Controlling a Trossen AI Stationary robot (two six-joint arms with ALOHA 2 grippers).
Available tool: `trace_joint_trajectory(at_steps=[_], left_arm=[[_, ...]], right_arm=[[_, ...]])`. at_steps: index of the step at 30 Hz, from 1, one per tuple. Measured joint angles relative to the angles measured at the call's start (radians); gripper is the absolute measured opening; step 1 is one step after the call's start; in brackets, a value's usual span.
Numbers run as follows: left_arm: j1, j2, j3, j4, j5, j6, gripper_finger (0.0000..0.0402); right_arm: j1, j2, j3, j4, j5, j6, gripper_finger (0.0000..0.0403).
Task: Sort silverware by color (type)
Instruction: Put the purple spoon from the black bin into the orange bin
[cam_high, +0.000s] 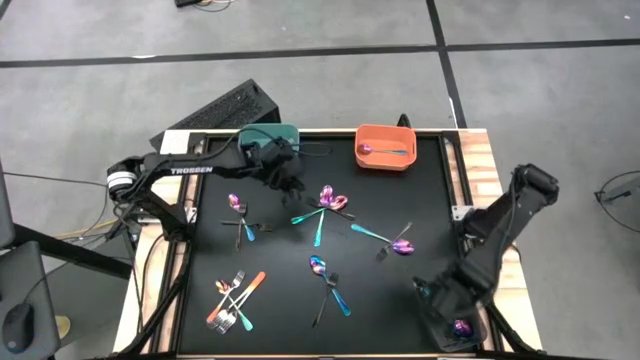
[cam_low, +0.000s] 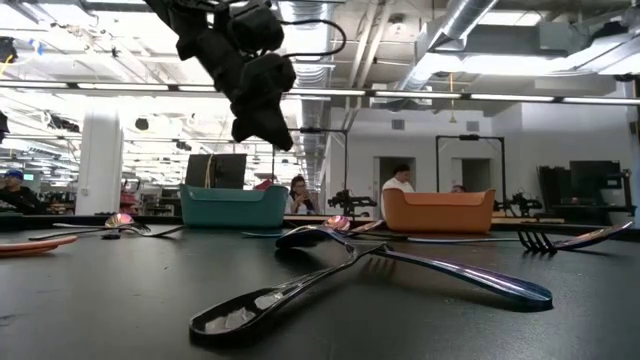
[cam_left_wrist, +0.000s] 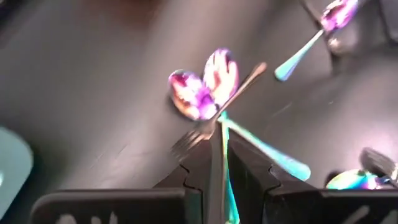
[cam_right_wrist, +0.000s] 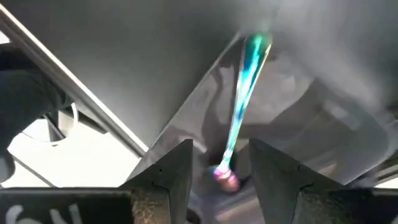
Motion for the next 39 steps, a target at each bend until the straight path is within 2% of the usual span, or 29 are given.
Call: trace_joint_trajectory(at_steps=[7,18,21,28,31,34,39], left_arm=[[-0.011,0.000,0.000,0.019,0.004,-0.001,0.0039],[-0.011,0.000,0.000,0.013,0.011,-0.031,0.0039],[-0.011,0.000,0.000,0.012,0.011,-0.031,0.0039],[-0.011,0.000,0.000,0.003,0.038,-0.038,0.0039],[-0.011,0.000,0.000,0.003,0.046,-0.041,0.0039],[-0.011,0.000,0.000,0.002,0.054,-0.041,0.0039],[-0.011,0.000,0.000,0.002,0.054,-0.042,0.0039]], right_arm=[[0.092,0.111,0.000,0.034,0.001,0.046,0.0175],[0.063,0.260,-0.001,0.019,-0.014,0.045,0.0175],[0.055,0.256,-0.027,0.051,-0.018,0.052,0.0175],[0.064,0.161,-0.153,0.173,-0.024,0.196,0.0192],[0.072,0.127,-0.206,0.173,-0.016,0.202,0.0204],[0.073,0.092,-0.265,0.246,-0.023,0.186,0.0209],[0.063,0.076,-0.354,0.393,-0.074,0.165,0.0193]])
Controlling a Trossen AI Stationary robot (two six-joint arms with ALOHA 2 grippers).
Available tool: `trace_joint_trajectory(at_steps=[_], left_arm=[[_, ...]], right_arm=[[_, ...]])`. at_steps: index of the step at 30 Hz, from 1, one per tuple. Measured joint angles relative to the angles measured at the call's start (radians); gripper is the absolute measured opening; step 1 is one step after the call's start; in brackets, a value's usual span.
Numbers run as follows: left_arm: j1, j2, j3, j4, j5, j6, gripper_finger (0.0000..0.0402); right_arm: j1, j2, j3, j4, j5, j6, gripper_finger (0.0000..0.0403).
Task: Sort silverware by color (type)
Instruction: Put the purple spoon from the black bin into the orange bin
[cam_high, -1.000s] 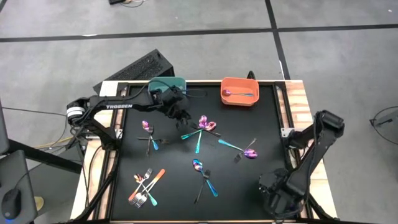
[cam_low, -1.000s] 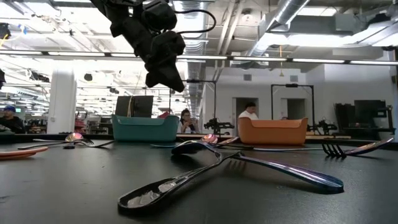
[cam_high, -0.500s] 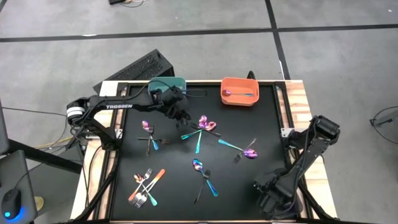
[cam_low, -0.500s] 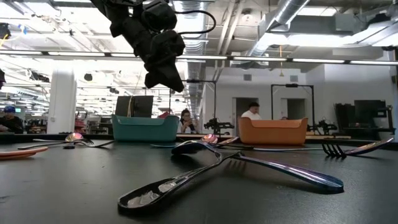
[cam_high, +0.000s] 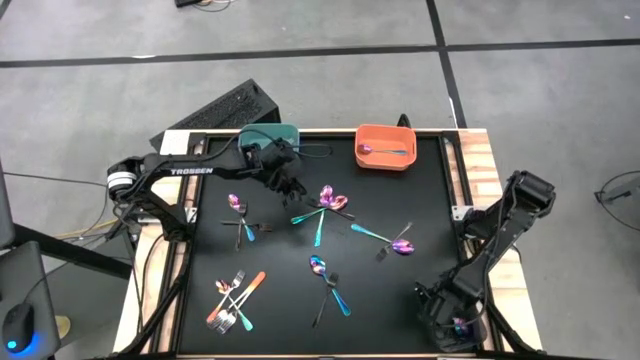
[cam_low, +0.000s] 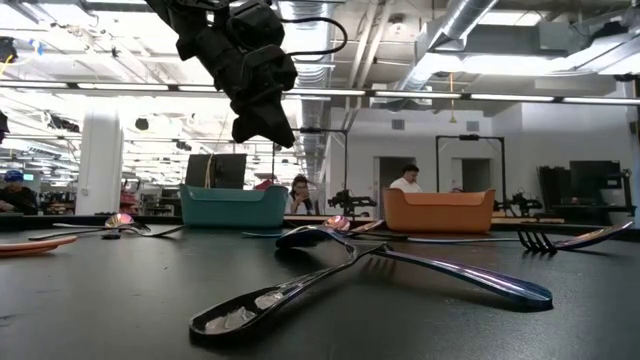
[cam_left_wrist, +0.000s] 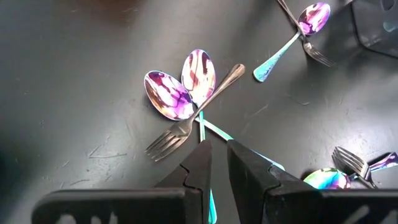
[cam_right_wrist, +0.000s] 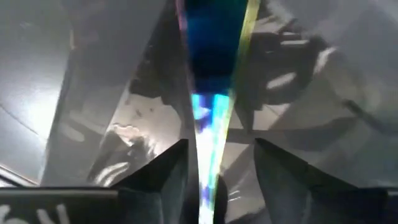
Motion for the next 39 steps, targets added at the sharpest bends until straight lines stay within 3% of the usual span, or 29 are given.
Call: trace_joint_trajectory(at_steps=[4,11,17,21,26,29,33,39], left_arm=[[0.000,0.000,0.000,-0.004,0.000,-0.001,0.0039],[0.004,0.000,0.000,-0.017,0.000,0.005,0.0039],[0.025,0.000,0.016,-0.016,-0.001,0.032,0.0039],[0.044,0.000,0.041,-0.015,-0.001,0.033,0.0039],[0.061,-0.001,0.074,-0.017,-0.001,0.027,0.0039],[0.069,-0.001,0.088,-0.019,-0.002,0.016,0.0039],[0.073,-0.001,0.091,-0.027,-0.021,-0.007,0.0039],[0.076,-0.001,0.091,-0.064,-0.037,-0.030,0.0039]], right_arm=[[-0.007,-0.002,-0.004,0.034,-0.002,0.001,0.0149],[-0.036,-0.061,0.055,-0.052,0.007,-0.004,0.0019],[-0.069,-0.173,0.137,-0.222,0.091,-0.059,0.0037],[-0.141,-0.258,0.196,-0.356,0.217,-0.174,0.0026],[-0.338,-0.366,0.218,-0.454,0.506,-0.406,0.0022],[-0.520,-0.415,0.218,-0.460,0.607,-0.630,0.0026],[-0.795,-0.437,0.217,-0.393,0.637,-0.987,0.0024],[-1.093,-0.440,0.217,-0.154,0.537,-1.399,0.0024]])
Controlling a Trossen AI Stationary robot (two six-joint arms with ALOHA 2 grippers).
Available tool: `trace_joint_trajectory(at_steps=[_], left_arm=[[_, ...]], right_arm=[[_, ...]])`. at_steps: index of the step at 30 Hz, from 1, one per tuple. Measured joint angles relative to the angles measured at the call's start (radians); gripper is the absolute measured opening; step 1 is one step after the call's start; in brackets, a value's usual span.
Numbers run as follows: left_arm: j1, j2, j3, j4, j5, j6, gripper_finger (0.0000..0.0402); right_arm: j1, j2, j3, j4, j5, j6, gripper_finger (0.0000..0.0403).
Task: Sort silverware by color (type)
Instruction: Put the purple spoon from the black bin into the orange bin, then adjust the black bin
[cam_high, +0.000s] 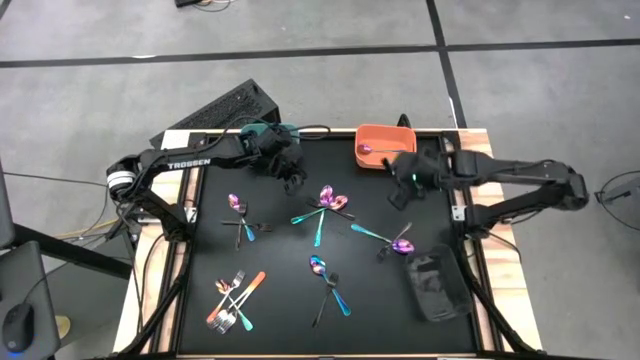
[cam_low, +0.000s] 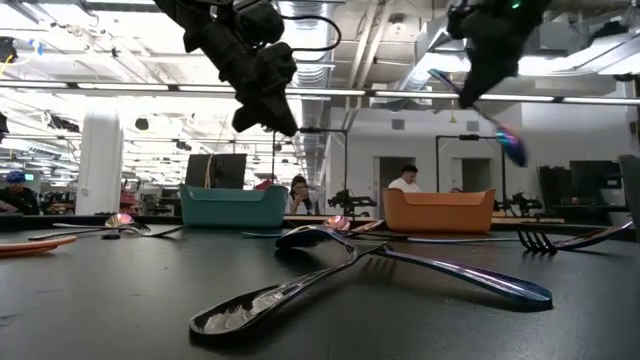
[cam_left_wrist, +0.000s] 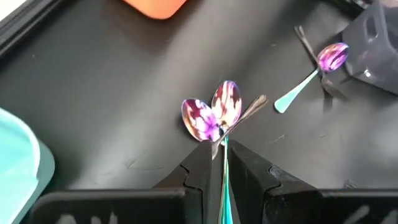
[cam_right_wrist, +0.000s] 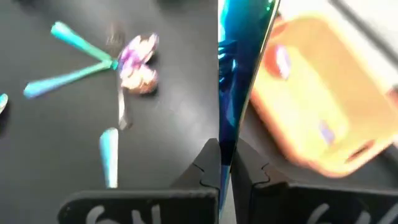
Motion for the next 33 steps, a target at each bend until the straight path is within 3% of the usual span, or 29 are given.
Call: trace_joint_trajectory(at_steps=[8,15,21,26,31,33], left_arm=[[0.009,0.000,0.000,0.003,-0.072,-0.009,0.0039],[0.036,0.000,0.000,0.002,-0.076,-0.033,0.0039],[0.045,0.000,0.000,-0.004,-0.078,-0.040,0.0039],[0.045,0.000,0.000,-0.005,-0.086,-0.041,0.0039],[0.045,0.000,0.000,-0.030,-0.086,-0.041,0.0039],[0.045,0.000,0.000,-0.053,-0.086,-0.041,0.0039]], right_arm=[[-0.311,0.098,0.000,0.264,0.000,-0.438,0.0024],[-0.433,0.243,0.000,0.332,-0.009,-0.664,0.0035],[-0.460,0.321,0.000,0.349,-0.009,-0.635,0.0078],[-0.458,0.320,0.000,0.354,-0.009,-0.564,0.0139],[-0.441,0.286,0.078,0.134,-0.019,-0.335,0.0199],[-0.430,0.265,0.113,0.012,-0.081,-0.241,0.0207]])
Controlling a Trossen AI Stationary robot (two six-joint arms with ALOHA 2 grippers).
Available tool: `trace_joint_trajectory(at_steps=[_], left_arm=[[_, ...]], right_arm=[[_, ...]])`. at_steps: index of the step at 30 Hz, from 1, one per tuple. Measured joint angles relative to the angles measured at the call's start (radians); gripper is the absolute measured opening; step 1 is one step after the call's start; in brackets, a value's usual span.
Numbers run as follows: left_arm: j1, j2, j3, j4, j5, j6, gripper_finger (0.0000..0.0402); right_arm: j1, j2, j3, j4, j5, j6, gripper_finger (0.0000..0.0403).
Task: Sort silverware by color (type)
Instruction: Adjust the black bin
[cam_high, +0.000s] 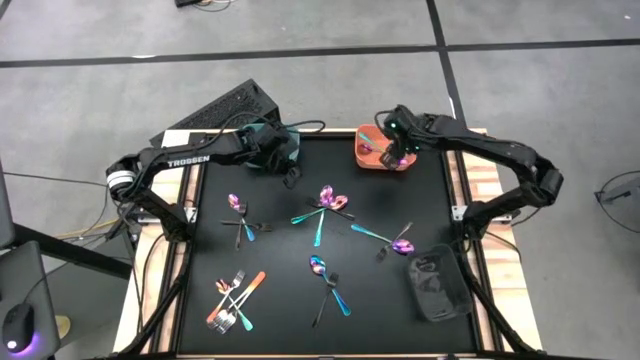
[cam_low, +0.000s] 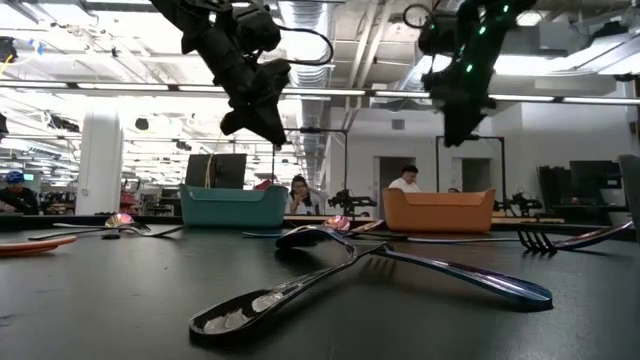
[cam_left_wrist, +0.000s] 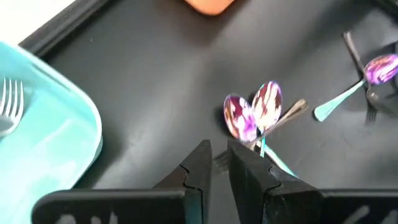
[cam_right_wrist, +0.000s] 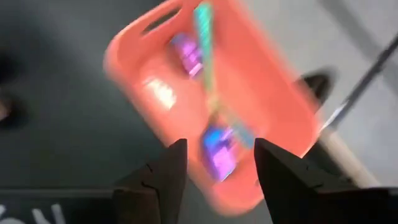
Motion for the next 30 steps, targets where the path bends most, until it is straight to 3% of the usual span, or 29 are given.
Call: trace_joint_trajectory(at_steps=[4,7,9,21,30], left_arm=[[-0.006,0.000,0.000,-0.022,-0.002,0.007,0.0039],[-0.019,0.000,0.000,-0.021,-0.025,0.011,0.0039],[-0.030,0.000,0.000,-0.021,-0.038,0.023,0.0039],[-0.107,0.000,0.000,-0.022,-0.064,0.075,0.0039],[-0.209,0.000,-0.001,-0.131,-0.092,0.071,0.0039]], right_arm=[[0.053,-0.055,0.005,-0.182,-0.182,0.149,0.0203],[0.113,-0.098,-0.040,-0.257,-0.381,0.246,0.0191],[0.184,-0.124,-0.085,-0.269,-0.454,0.318,0.0184],[0.671,-0.168,-0.349,-0.103,-0.398,0.851,0.0162],[0.957,-0.172,-0.403,-0.114,-0.403,1.205,0.0162]])
